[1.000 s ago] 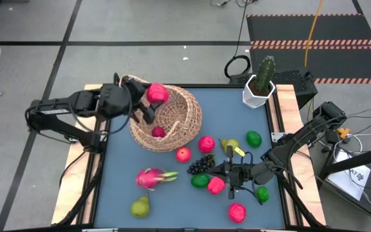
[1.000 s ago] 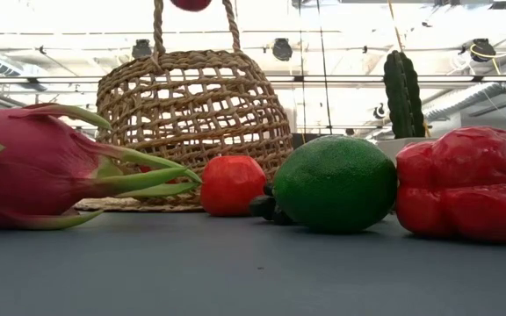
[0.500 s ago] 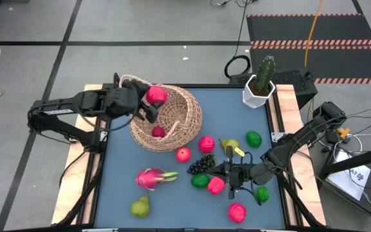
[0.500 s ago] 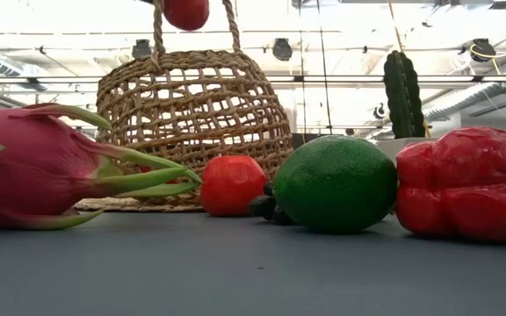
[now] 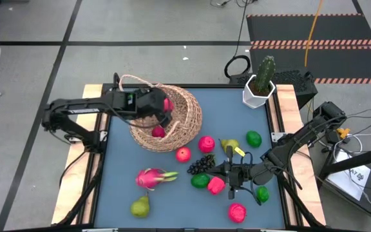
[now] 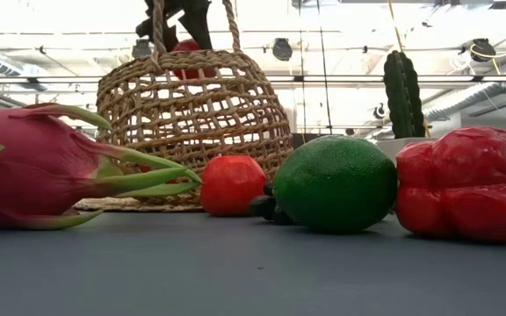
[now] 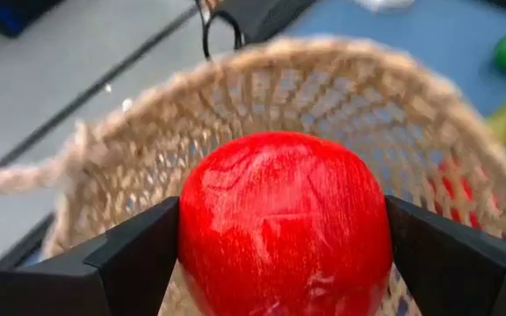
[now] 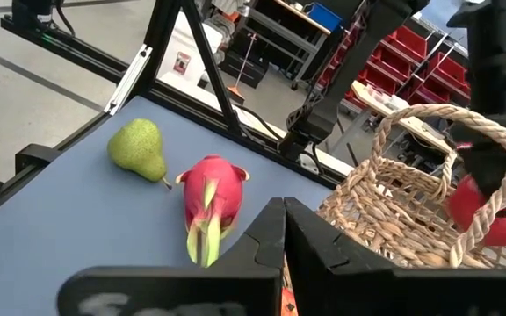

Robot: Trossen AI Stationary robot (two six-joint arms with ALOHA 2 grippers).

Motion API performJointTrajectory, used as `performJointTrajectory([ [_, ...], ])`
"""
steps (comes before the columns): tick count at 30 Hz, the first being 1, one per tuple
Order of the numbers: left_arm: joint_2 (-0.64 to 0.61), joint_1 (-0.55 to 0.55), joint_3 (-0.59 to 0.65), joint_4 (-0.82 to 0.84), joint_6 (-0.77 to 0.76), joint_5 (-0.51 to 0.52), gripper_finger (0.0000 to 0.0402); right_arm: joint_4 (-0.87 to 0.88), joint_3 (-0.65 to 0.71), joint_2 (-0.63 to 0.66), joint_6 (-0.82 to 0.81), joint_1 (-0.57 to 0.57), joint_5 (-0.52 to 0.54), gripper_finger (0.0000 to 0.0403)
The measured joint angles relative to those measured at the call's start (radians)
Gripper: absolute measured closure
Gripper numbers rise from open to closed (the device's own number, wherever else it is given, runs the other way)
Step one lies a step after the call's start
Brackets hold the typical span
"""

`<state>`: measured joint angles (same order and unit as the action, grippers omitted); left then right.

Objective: Build produce basket
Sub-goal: Put the red apple into the basket

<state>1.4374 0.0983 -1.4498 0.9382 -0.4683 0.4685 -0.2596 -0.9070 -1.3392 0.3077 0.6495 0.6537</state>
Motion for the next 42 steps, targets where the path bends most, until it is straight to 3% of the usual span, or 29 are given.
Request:
performJointTrajectory([
  [10, 0.076, 0.005, 0.000, 0.051, -0.243, -0.008, 0.0034, 0.018, 0.000, 0.000, -0.008, 0.000, 0.000, 0.0403],
  [22, 0.171, 0.035, 0.000, 0.059, -0.306, -0.005, 0.0034, 0.019, 0.000, 0.000, -0.011, 0.000, 0.000, 0.0403],
  [42, 0.181, 0.094, 0.000, 0.053, -0.510, 0.015, 0.0034, 0.026, 0.000, 0.000, -0.012, 0.000, 0.000, 0.0403],
])
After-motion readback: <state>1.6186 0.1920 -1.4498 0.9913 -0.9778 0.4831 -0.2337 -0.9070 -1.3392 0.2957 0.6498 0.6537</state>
